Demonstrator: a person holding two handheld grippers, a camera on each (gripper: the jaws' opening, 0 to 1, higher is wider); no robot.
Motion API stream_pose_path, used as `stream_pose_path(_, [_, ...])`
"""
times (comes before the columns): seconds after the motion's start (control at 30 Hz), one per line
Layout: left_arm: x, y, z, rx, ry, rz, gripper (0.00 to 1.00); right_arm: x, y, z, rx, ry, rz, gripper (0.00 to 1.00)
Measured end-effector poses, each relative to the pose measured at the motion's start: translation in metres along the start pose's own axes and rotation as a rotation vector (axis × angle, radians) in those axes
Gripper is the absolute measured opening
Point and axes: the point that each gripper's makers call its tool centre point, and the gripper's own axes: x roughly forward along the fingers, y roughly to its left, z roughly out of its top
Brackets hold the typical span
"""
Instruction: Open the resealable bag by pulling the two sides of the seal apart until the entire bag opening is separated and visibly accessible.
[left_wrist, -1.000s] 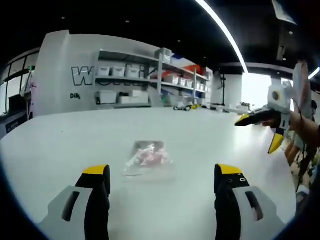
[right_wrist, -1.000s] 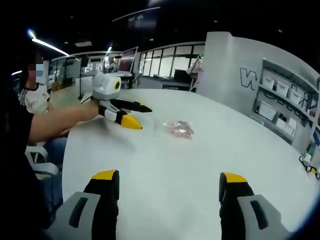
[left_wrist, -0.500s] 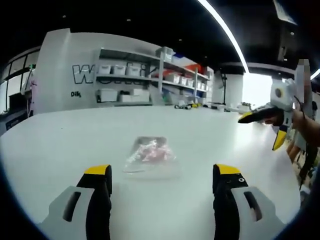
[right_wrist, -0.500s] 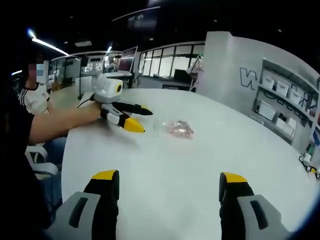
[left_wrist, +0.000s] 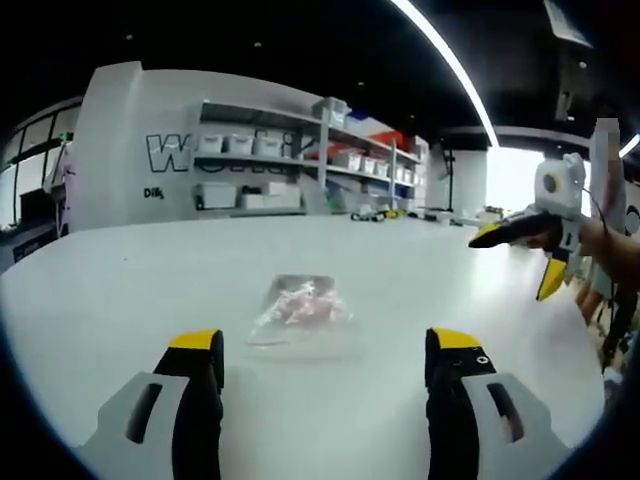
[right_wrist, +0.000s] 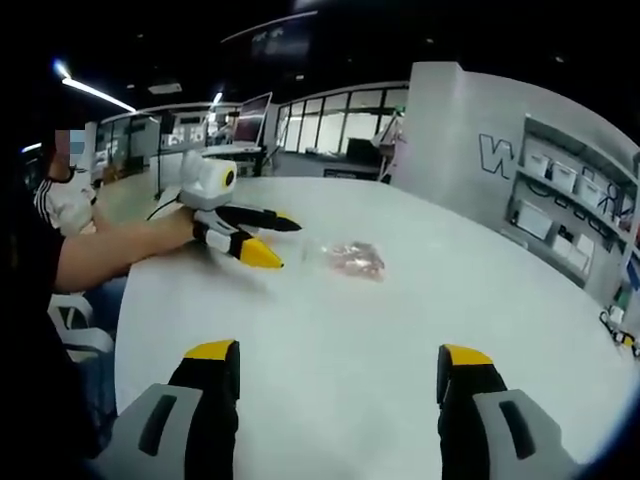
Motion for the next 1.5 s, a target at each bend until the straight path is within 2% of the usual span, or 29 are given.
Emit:
stream_pose_path(0.77, [-0.002,-0.001,-0.001,0.002,-0.01,0.007,0.81,0.019,-0.013,0.003,0.029,-0.041,-0.003,0.79])
stream_pose_path(1.5, [-0.002,-0.002,-0.002,0.008,-0.005,0.005,0.8,0.044,-0.017,0.006,0.031,-0.042,0.017,0.76])
